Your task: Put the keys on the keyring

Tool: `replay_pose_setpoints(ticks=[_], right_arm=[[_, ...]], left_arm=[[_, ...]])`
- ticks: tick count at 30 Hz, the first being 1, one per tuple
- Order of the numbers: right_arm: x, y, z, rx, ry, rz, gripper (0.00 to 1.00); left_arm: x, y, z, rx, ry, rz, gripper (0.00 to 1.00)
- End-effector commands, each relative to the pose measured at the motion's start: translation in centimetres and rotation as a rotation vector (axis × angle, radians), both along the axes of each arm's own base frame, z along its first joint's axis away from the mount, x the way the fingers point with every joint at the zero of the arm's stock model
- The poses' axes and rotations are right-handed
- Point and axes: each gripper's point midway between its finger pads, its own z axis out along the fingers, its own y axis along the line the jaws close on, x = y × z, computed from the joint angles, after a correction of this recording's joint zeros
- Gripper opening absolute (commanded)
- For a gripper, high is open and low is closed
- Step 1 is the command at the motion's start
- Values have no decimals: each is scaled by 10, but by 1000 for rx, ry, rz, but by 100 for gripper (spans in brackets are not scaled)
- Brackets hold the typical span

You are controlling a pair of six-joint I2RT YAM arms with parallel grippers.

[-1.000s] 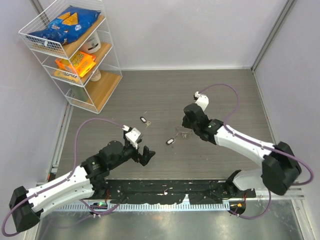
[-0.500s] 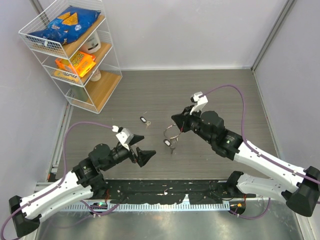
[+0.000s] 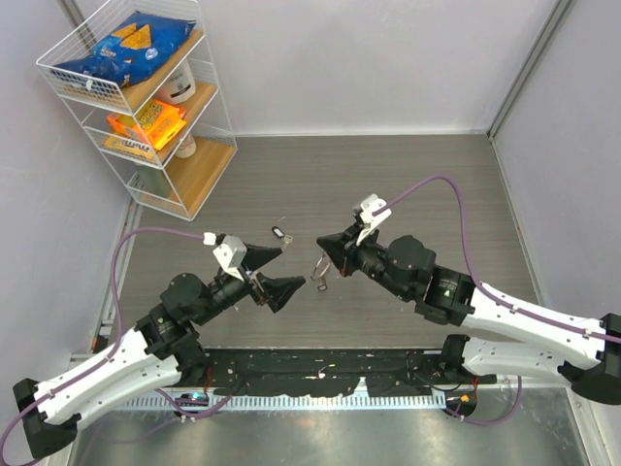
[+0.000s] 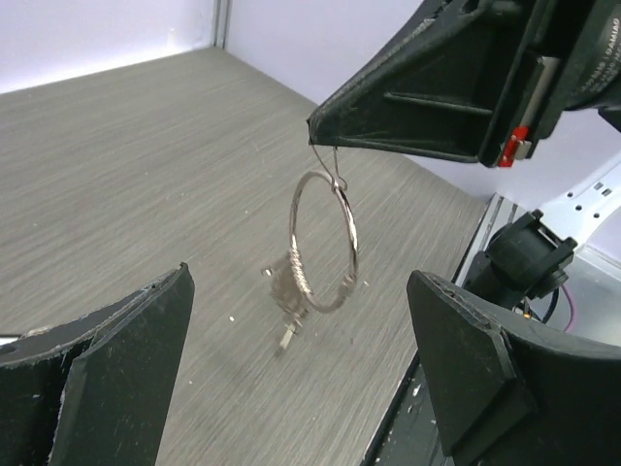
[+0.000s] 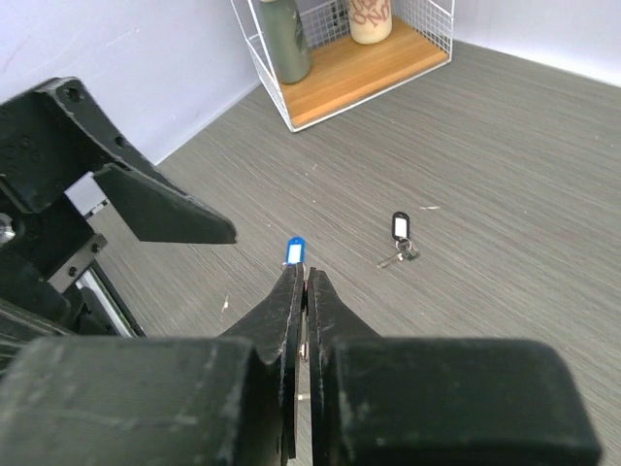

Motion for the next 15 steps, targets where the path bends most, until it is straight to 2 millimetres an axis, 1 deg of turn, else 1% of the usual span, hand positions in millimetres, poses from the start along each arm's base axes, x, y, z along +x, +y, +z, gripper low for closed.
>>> replay_pose_setpoints(ticks=[1, 2, 3, 4, 5, 6, 9, 10, 15], right_arm=[[8, -3, 56, 115, -95, -124, 6], [3, 1, 61, 125, -97, -118, 6], [7, -2, 62, 132, -101, -161, 6], [4, 0, 67, 143, -105, -168, 6], [6, -1, 69, 142, -104, -194, 6], [4, 1, 70, 142, -102, -196, 6], [6, 1, 71, 143, -94, -232, 6], [5, 2, 72, 154, -89, -236, 6], [5, 1, 74, 171, -76, -253, 6]], left_arm=[[4, -2, 44, -119, -72, 11, 99], [5, -4, 45, -123, -75, 10, 99], [5, -5, 44, -123, -77, 10, 99], [6, -6, 46, -131, -82, 10, 99], [7, -6, 46, -133, -84, 10, 99], [7, -7, 48, -142, -88, 10, 99], [8, -9, 52, -157, -93, 9, 99], [13, -7, 53, -162, -91, 36, 99], [14, -7, 63, -197, -114, 45, 99]])
